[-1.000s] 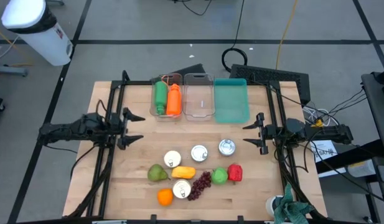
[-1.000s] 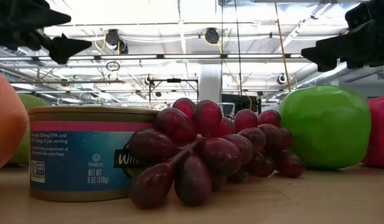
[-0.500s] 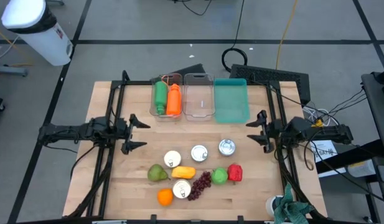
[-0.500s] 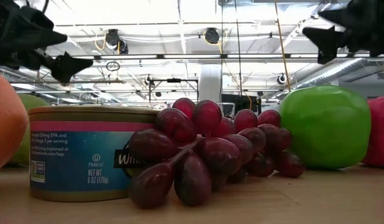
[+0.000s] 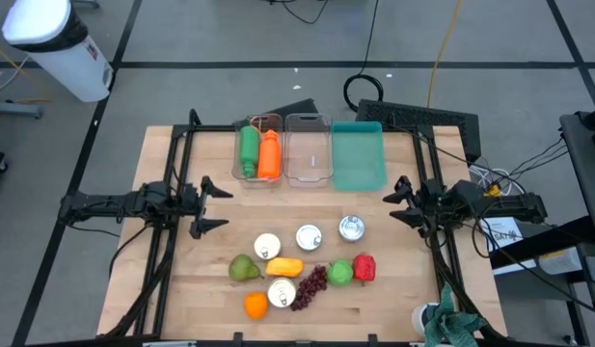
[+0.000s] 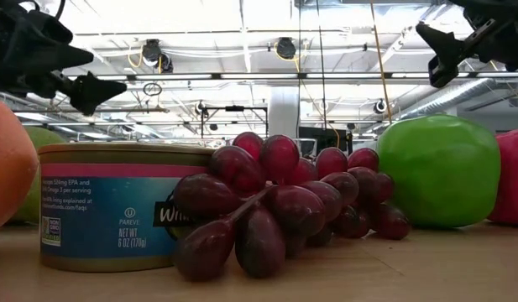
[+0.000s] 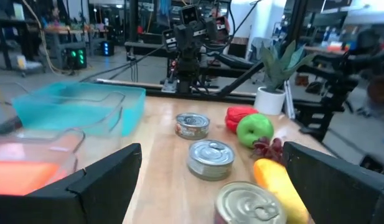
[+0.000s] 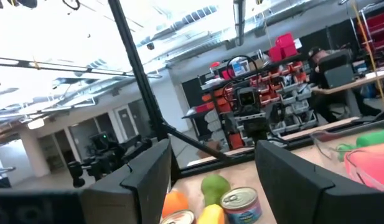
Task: Pick & Place Food Item
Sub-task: Put the bell pepper into the right transparent bin
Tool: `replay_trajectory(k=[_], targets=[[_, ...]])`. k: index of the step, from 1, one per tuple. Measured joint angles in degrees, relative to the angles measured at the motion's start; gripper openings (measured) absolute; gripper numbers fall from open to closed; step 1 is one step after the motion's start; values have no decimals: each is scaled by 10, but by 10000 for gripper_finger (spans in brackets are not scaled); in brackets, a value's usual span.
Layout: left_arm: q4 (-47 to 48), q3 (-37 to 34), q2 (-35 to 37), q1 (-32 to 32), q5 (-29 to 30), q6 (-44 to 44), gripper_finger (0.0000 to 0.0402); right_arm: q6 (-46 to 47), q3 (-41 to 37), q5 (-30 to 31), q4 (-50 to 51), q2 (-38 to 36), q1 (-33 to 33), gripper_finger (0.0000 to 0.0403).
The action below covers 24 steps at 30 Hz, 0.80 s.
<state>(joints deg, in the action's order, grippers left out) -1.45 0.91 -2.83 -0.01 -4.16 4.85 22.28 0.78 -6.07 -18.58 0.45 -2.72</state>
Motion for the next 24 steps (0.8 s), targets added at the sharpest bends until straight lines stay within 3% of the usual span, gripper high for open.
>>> replay_trajectory(k=[9,14,18,24], targets=[[2,0,-13,0,2,4,399,9,0,3,-11,0,0,219],[2,0,-13,0,2,0,399,52,0,9,-94,24,-3,219],[2,0,-13,0,2,-1,399,31,0,-29,-186,80,-38,219],[3,0,-13,0,2,0,399,-66,12,-30,-356,228,-148,219]])
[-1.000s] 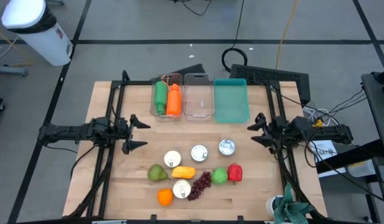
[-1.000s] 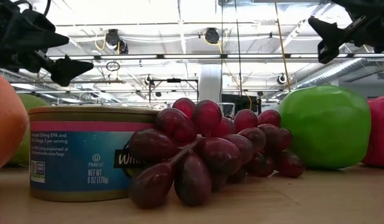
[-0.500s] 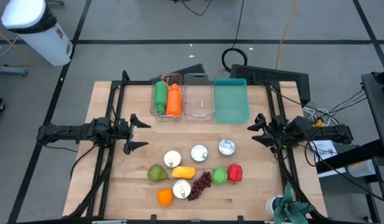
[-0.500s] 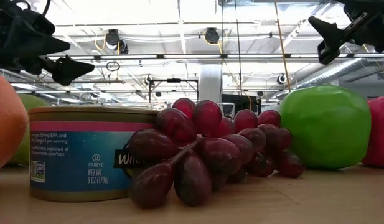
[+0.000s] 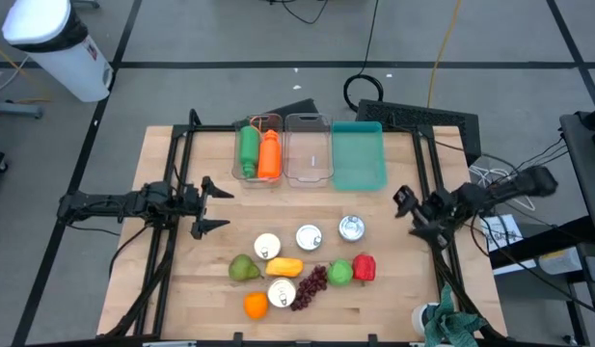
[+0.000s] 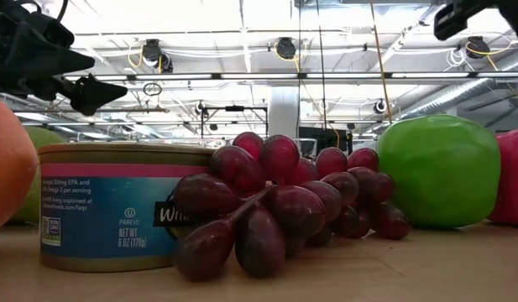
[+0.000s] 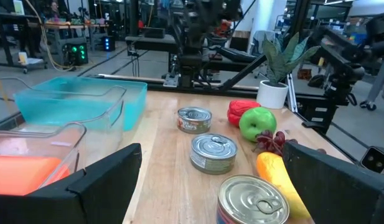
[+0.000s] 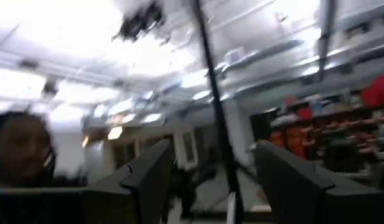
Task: Pick & Place Food Item
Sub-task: Put the bell pepper into the right transparent bin
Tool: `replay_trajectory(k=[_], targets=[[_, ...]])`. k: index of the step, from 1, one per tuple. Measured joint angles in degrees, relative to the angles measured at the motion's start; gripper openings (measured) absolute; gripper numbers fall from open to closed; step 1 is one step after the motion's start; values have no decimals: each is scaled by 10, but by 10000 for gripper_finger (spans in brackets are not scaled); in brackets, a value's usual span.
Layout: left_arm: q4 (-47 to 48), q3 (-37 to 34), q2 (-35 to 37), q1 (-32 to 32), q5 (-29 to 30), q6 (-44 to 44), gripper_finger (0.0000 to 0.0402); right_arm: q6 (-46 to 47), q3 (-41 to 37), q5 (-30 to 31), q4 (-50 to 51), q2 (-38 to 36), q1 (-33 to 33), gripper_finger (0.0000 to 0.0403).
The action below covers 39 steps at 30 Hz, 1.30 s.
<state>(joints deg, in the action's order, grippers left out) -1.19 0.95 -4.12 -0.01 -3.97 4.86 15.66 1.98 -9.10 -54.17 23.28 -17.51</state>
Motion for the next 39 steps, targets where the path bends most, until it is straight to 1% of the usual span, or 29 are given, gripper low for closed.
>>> replay_trajectory(k=[3,7,9,12,14,15,17,19,21,24,26,29,32,35,37,39], targets=[[0,0,0,0,0,0,399,-75,30,2,-19,87,-55,219],[0,0,0,0,0,1,399,-203,90,0,-21,206,-115,219],[0,0,0,0,0,1,399,-232,118,-2,-21,257,-137,219],[-1,0,0,0,0,1,399,-235,153,-1,-29,317,-153,219],[-2,0,0,0,0,1,399,-216,176,8,-56,341,-156,219],[-2,0,0,0,0,1,399,-197,186,25,-62,349,-156,219],[-2,0,0,0,0,1,399,-166,205,78,-51,365,-157,219],[-2,0,0,0,0,1,399,-163,228,143,0,375,-164,222],[-3,0,0,0,0,1,399,-173,265,203,85,384,-179,231],[-3,0,0,0,0,1,399,-172,331,297,234,401,-203,258],[-3,0,0,0,0,1,399,-156,379,335,322,418,-215,280],[-3,0,0,0,0,1,399,-125,440,339,428,441,-233,311],[-3,0,0,0,0,1,399,-108,482,339,505,462,-249,330],[-3,0,0,0,0,1,399,-103,500,340,532,482,-262,334],[-3,0,0,0,0,1,399,-99,502,341,532,496,-267,334],[-3,0,0,0,0,1,399,-79,502,342,545,509,-270,330]])
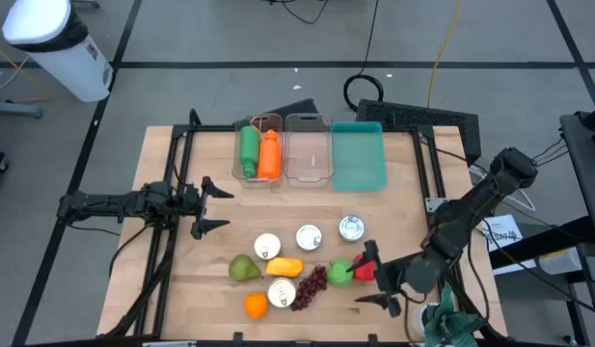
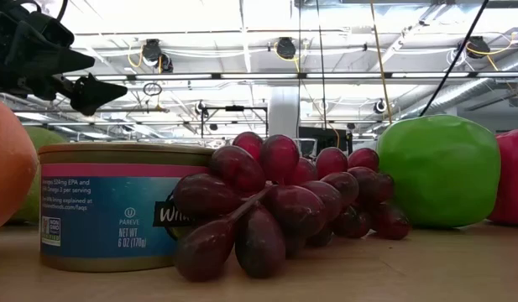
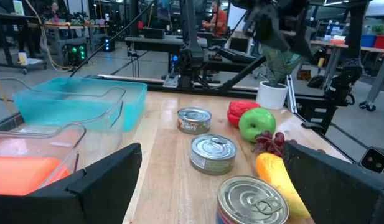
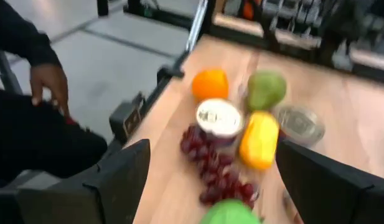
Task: Pick & Place Food Item
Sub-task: Put the bell pepper into the right transparent bin
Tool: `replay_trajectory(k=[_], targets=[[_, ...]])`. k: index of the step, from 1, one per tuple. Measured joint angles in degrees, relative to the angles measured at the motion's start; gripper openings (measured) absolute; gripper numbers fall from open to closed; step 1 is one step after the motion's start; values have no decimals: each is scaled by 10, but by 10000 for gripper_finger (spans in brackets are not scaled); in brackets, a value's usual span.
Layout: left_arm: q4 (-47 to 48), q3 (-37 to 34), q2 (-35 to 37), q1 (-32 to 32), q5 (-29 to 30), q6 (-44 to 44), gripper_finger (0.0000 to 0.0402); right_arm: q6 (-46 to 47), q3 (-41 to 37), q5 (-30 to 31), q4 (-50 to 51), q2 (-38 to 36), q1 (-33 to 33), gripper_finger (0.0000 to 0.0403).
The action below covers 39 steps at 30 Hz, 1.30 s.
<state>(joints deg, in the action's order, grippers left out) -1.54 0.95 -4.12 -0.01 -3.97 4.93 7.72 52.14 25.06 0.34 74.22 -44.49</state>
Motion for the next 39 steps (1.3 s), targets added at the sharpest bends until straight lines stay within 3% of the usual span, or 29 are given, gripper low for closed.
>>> replay_trajectory(k=[10,19,33,39], targets=[[0,0,0,0,0,0,399,110,0,6,146,84,-7,325],[0,0,0,0,0,0,399,199,0,6,279,90,-6,325],[0,0,0,0,0,0,399,276,-35,2,273,92,-2,325],[0,0,0,0,0,0,399,278,-66,-12,219,90,-2,325]])
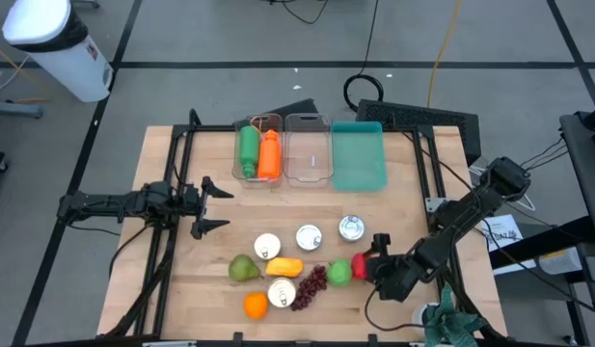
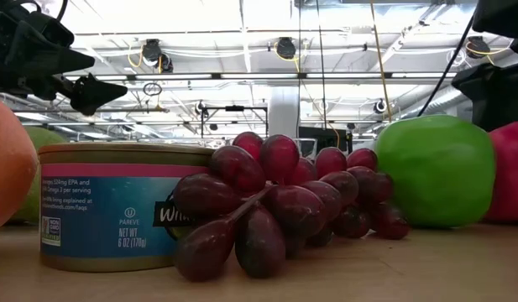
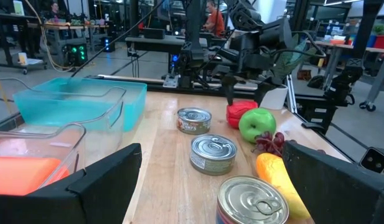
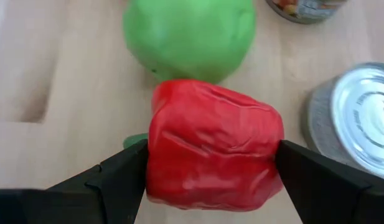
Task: Pick & Place Food Item
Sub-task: Put the bell pepper into the right transparent bin
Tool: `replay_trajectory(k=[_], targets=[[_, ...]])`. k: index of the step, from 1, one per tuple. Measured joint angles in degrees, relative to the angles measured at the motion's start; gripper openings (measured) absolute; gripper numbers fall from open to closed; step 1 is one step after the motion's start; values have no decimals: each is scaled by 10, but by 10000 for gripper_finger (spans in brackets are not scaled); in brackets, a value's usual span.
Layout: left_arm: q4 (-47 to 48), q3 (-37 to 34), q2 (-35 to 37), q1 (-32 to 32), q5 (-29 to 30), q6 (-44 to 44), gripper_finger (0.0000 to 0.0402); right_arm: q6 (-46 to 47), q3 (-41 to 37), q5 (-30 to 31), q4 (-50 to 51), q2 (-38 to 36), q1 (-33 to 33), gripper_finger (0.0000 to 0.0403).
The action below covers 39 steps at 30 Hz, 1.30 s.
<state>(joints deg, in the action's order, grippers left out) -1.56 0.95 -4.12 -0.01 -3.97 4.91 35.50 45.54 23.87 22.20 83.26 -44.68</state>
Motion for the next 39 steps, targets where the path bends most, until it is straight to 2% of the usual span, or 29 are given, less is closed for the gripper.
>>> replay_trajectory(k=[6,13,21,28,36,39], targets=[[0,0,0,0,0,0,399,-1,-23,-7,-50,-1,0,325],[0,0,0,0,0,0,399,14,-31,-8,-50,-1,0,323],[0,0,0,0,0,0,399,14,-31,-11,-48,0,0,294],[0,0,0,0,0,0,399,15,-32,-12,-52,0,0,290],[0,0,0,0,0,0,399,14,-35,-39,-49,-44,-1,289],[0,0,0,0,0,0,399,14,-35,-31,-53,-68,-1,289]])
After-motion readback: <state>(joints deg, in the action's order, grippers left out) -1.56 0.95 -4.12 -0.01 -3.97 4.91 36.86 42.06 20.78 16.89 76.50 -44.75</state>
